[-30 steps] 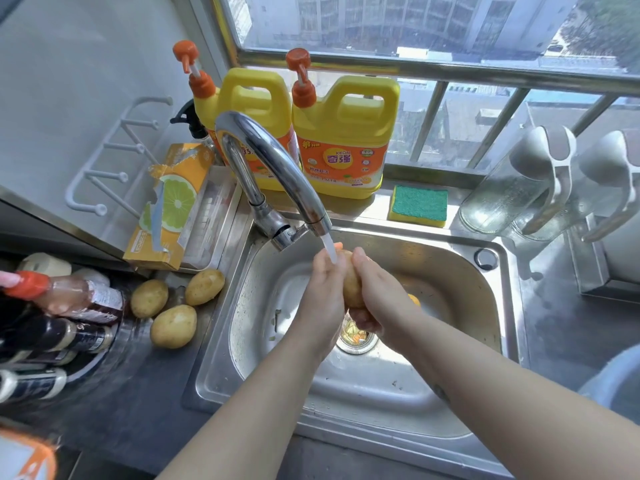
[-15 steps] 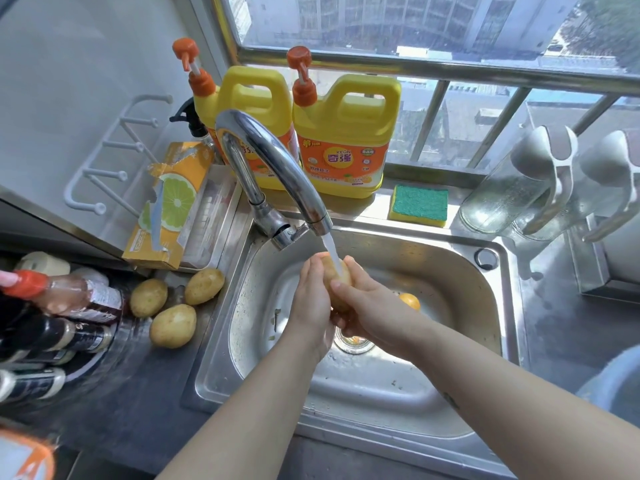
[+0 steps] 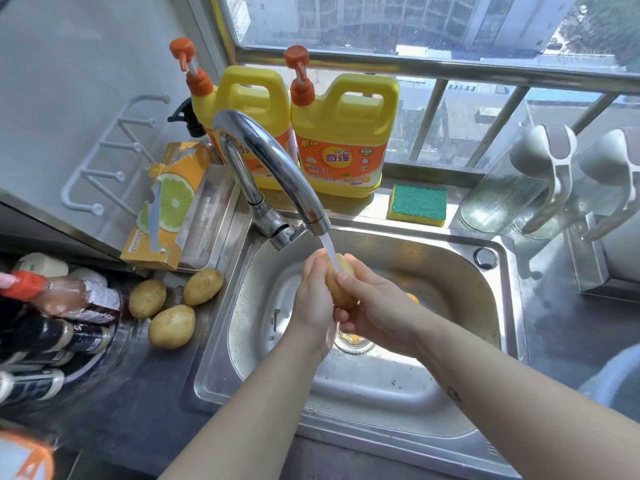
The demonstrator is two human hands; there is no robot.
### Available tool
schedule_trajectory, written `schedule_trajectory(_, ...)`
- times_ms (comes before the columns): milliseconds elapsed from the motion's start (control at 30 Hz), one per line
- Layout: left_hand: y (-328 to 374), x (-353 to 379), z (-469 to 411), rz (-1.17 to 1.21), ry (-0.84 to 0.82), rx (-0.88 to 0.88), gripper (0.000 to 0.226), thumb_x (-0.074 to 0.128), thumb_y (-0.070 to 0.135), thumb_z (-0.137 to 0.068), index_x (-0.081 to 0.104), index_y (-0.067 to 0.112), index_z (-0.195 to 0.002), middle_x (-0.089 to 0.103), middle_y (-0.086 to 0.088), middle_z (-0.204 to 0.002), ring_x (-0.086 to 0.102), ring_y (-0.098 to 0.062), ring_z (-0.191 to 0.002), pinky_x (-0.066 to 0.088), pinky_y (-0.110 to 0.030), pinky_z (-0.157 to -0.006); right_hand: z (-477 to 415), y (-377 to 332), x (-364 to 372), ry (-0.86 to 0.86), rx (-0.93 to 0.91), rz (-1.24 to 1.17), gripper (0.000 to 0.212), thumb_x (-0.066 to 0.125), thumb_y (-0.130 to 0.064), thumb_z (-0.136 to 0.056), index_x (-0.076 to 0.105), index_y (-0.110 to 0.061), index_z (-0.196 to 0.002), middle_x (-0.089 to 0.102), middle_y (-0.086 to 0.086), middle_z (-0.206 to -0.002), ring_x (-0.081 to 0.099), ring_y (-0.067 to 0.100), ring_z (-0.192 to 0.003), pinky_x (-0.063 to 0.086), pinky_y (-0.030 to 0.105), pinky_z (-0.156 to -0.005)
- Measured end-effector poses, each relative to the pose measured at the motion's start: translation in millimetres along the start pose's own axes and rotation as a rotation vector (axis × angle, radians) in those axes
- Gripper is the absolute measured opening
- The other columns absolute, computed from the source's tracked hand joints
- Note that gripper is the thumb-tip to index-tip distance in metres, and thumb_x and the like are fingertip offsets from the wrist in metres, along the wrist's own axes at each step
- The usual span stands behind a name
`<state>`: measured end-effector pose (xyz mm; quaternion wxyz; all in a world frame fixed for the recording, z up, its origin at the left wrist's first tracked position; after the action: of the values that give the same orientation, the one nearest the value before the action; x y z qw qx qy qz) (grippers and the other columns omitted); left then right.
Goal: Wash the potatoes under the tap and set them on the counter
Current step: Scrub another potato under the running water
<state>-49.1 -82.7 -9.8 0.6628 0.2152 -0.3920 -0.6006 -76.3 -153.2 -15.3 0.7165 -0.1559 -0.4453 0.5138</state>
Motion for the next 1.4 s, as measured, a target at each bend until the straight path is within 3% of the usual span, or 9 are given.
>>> schedule_trajectory(200, -3.4, 0.9, -1.1, -0.107, -0.023, 0.084, 0.031, 0.030, 0.037, -0.109, 0.049, 0.035, -0.133, 0.066, -0.006, -0.114, 0.062, -0.021, -0.093, 0.047, -0.031, -0.066, -1.0, -10.6, 5.2, 0.156, -0.045, 0.230, 0.028, 0.046, -0.050, -0.102, 0.058, -0.024, -0.106, 0.036, -0.002, -0.068, 0.031, 0.010, -0.050, 0.024, 0.023, -0.046)
schedule_trajectory(367, -9.7, -1.2, 5.2, -0.278, -0.075, 0.158, 0.042, 0.040, 0.051, -0.102, 0.037, 0.043, -0.143, 0.065, 0.008, -0.113, 0.067, -0.015, -0.089, 0.054, -0.035, -0.074, 1.0, 3.6, -14.0, 0.330, 0.089, -0.025, 0.055, 0.030, -0.051, -0.107, 0.059, -0.008, -0.125, 0.040, 0.001, -0.055, 0.033, 0.012, -0.043, 0.024, 0.022, -0.045)
schedule_trajectory(467, -9.7, -0.1, 10.8, -0.449, -0.170, 0.167, 0.059, 0.049, 0.040, -0.103, 0.018, 0.038, -0.152, 0.058, 0.014, -0.120, 0.063, 0.005, -0.089, 0.049, -0.009, -0.075, 4.1, 4.1, -16.2, 0.324, 0.124, -0.063, 0.053, 0.034, -0.048, -0.107, 0.060, -0.006, -0.126, 0.045, 0.004, -0.058, 0.036, 0.013, -0.044, 0.028, 0.023, -0.046)
schedule_trajectory(600, 0.7, -7.3, 9.9, -0.441, -0.096, 0.260, 0.063, 0.062, 0.024, -0.098, 0.028, 0.034, -0.150, 0.059, 0.012, -0.123, 0.061, 0.015, -0.097, 0.050, -0.009, -0.081, 4.8, 3.6, -2.8, 0.213, 0.115, -0.186, 0.042, 0.043, -0.038, -0.106, 0.065, -0.008, -0.127, 0.069, 0.027, -0.115, 0.062, 0.027, -0.085, 0.052, 0.035, -0.073)
schedule_trajectory(700, 3.7, -11.9, 5.2, -0.207, 0.053, 0.251, 0.044, 0.072, 0.032, -0.081, 0.054, 0.047, -0.119, 0.068, -0.004, -0.119, 0.070, -0.013, -0.104, 0.058, -0.039, -0.090, 5.6, 0.7, 6.5, 0.081, 0.063, -0.249, 0.035, 0.042, -0.031, -0.107, 0.062, -0.020, -0.134, 0.065, 0.015, -0.136, 0.067, 0.024, -0.111, 0.060, 0.040, -0.080)
schedule_trajectory(933, -18.7, -15.8, -4.9, 0.148, 0.161, -0.136, 0.034, 0.053, 0.043, -0.097, 0.063, 0.018, -0.117, 0.069, -0.013, -0.096, 0.069, -0.025, -0.068, 0.048, -0.028, -0.050, 15.8, -7.5, -2.8, -0.044, -0.011, 0.263, 0.063, 0.055, -0.017, -0.103, 0.025, -0.034, -0.157, 0.067, 0.006, -0.105, 0.063, 0.016, -0.079, 0.056, 0.029, -0.073)
schedule_trajectory(1033, -25.3, -13.5, -8.3, 0.275, 0.157, -0.304, 0.039, 0.051, 0.044, -0.098, 0.062, 0.010, -0.111, 0.067, -0.012, -0.080, 0.068, -0.025, -0.064, 0.054, -0.031, -0.052, 21.9, -24.0, 1.1, -0.055, -0.156, 0.787, 0.063, 0.055, -0.026, -0.103, 0.024, -0.037, -0.157, 0.061, -0.018, -0.077, 0.054, 0.001, -0.062, 0.047, 0.016, -0.066)
schedule_trajectory(1133, -25.5, -8.3, -8.9, 0.383, 0.133, -0.416, 0.035, 0.047, 0.044, -0.101, 0.064, 0.013, -0.107, 0.066, -0.008, -0.088, 0.065, -0.023, -0.080, 0.058, -0.034, -0.069, 21.7, -29.1, 4.8, -0.027, -0.254, 1.145, 0.064, 0.053, -0.032, -0.103, 0.018, -0.039, -0.156, 0.067, -0.010, -0.104, 0.059, 0.004, -0.082, 0.044, 0.021, -0.075)
schedule_trajectory(1400, -13.4, -5.9, -4.0, 0.220, 0.112, -0.275, 0.046, 0.035, 0.043, -0.105, 0.061, 0.012, -0.128, 0.072, -0.012, -0.113, 0.067, -0.025, -0.098, 0.055, -0.040, -0.076, 9.7, -33.4, -8.2, 0.283, -0.305, 0.943, 0.042, 0.037, -0.067, -0.091, 0.047, -0.048, -0.128, 0.073, -0.005, -0.100, 0.067, 0.019, -0.092, 0.054, 0.043, -0.086)
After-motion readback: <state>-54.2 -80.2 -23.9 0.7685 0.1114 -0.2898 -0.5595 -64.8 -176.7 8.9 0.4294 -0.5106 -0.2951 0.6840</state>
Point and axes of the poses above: each hand's wrist, its own z-axis away from the middle knuckle, its own x-axis out of the palm, y = z × x, the point moved 7 cm from there along -z, towards the middle knuckle
